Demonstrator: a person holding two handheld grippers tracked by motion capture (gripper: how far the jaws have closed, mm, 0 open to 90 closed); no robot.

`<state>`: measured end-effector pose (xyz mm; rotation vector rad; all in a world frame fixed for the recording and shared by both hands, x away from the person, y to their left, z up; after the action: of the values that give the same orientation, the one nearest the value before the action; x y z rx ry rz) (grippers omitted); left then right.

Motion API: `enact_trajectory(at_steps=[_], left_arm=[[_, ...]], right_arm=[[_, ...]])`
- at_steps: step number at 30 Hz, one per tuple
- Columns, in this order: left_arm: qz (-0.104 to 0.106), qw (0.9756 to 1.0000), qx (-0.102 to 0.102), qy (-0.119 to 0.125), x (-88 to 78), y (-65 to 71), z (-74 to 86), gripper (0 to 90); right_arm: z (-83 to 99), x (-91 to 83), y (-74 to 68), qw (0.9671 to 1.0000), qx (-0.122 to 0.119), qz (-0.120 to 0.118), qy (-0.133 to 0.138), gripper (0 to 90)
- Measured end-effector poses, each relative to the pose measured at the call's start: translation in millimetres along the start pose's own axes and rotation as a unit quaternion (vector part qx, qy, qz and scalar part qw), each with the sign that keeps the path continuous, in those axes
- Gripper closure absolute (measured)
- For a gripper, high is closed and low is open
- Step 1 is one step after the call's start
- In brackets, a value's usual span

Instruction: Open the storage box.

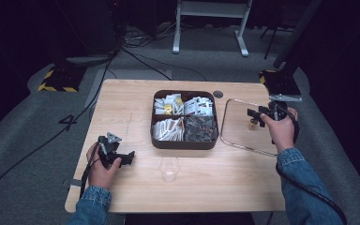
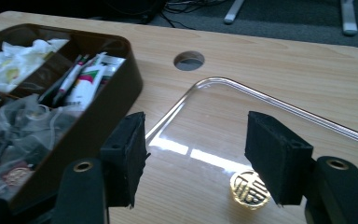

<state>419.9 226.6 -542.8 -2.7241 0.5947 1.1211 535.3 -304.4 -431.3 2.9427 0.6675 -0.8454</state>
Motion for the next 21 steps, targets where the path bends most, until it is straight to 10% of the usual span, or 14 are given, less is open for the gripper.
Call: enact_trajectory(at_steps=[21], left_arm=[[-0.002,1.0,0.001,0.001,0.3,-0.5,-0.5,0.1]], right_arm=[[-23.9,-9.1,-73.1,0.9962,-0.038,-0.077,0.016,37.9]])
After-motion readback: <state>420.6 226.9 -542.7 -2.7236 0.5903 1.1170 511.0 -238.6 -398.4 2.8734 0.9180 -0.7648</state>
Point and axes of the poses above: each handheld gripper's, and its own axes: x roughly forward along the jaws, z roughly out of its underside, y roughly to its right, the point moved 5 cm from there along x, roughly forward along the jaws, and after that the axes turned 4 degrees about y, right-handed, at the moved point
